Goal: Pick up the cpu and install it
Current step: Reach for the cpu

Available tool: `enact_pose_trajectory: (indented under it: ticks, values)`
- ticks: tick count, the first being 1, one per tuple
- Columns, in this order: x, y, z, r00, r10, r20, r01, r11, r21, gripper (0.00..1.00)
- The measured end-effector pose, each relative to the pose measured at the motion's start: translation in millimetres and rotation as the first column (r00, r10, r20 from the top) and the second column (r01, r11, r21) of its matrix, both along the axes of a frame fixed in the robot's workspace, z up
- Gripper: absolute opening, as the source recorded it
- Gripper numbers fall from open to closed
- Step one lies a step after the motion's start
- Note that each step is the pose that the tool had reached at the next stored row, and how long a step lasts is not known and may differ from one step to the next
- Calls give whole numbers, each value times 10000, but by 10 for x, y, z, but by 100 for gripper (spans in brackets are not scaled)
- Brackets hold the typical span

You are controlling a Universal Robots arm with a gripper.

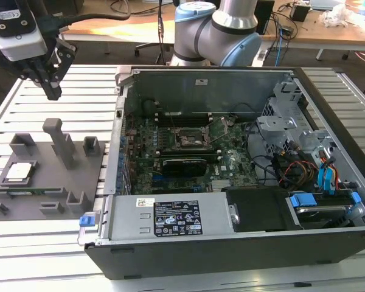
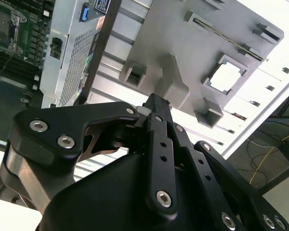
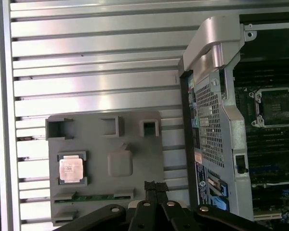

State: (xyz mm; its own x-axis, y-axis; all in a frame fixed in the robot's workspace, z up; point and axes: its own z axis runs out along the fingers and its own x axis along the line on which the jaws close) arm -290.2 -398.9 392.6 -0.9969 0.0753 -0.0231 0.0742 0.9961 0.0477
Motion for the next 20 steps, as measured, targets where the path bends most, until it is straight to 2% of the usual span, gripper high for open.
enact_pose_trajectory:
  ticks: [3,20]
  values:
    - [-70,0,-3,10000,0,0,0,10000,1,11]
    - [-269,0,-7,10000,0,0,0,10000,12,11]
